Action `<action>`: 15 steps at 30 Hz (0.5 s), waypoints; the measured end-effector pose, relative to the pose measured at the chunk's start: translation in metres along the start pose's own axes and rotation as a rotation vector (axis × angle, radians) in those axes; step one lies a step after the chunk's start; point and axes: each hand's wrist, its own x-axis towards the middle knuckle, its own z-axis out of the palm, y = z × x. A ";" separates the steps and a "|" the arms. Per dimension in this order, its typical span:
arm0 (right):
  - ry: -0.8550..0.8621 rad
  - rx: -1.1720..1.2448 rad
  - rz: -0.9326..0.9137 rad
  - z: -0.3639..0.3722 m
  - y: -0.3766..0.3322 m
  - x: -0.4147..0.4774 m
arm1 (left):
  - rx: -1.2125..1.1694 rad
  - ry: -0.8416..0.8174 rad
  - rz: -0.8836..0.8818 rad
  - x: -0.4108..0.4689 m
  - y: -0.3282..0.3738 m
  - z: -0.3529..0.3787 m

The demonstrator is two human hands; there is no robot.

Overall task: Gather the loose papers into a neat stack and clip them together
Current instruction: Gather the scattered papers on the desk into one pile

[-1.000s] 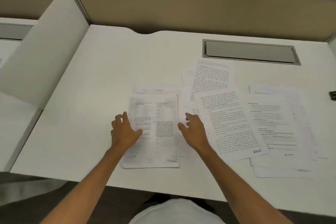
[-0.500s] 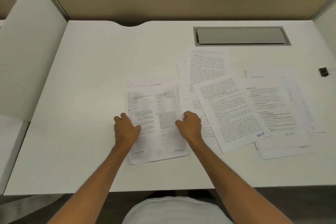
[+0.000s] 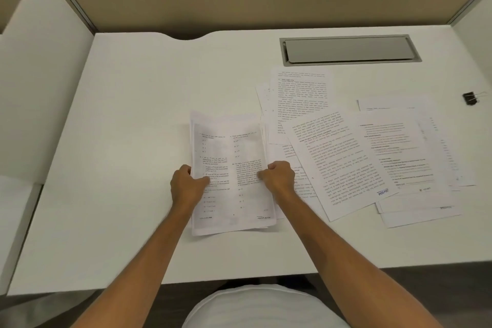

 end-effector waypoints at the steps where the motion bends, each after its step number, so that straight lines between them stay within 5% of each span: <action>1: -0.002 0.002 0.000 0.001 0.002 0.001 | -0.020 0.013 0.010 0.000 0.000 0.000; 15: -0.010 0.134 -0.176 -0.052 0.008 0.000 | -0.188 -0.030 0.120 -0.012 0.024 0.012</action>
